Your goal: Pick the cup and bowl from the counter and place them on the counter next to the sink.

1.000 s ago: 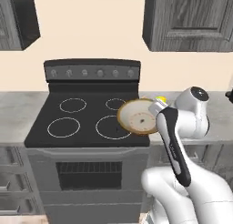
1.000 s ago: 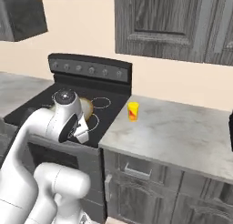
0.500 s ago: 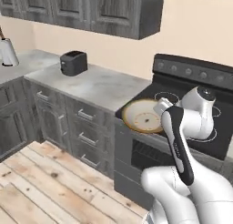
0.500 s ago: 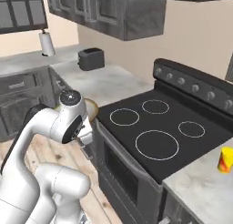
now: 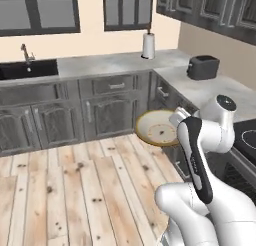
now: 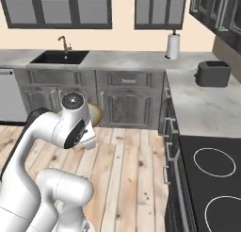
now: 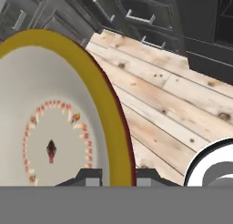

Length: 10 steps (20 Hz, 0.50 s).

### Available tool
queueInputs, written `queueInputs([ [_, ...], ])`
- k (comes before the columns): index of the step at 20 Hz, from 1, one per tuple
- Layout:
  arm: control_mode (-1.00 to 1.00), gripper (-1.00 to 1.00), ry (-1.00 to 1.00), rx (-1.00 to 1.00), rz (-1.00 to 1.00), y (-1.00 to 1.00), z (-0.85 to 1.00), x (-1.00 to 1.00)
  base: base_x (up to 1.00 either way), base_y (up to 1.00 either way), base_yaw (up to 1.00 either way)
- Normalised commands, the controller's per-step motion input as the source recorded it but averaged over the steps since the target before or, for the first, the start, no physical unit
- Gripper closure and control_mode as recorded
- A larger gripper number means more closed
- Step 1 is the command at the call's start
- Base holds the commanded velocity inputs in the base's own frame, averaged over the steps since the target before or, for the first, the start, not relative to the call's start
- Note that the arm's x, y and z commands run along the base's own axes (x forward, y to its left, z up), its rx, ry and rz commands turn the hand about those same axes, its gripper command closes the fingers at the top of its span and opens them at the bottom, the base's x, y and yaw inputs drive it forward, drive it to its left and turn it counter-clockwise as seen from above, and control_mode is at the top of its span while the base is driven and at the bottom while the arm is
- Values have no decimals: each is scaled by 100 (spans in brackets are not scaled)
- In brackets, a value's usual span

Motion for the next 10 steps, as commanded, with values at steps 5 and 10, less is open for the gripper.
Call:
queueInputs([
  [5, 100, 100, 0, 0, 0, 0, 0, 0, -3, 1, 29],
  [10, 100, 100, 0, 0, 0, 0, 0, 0, 69, 0, 1],
])
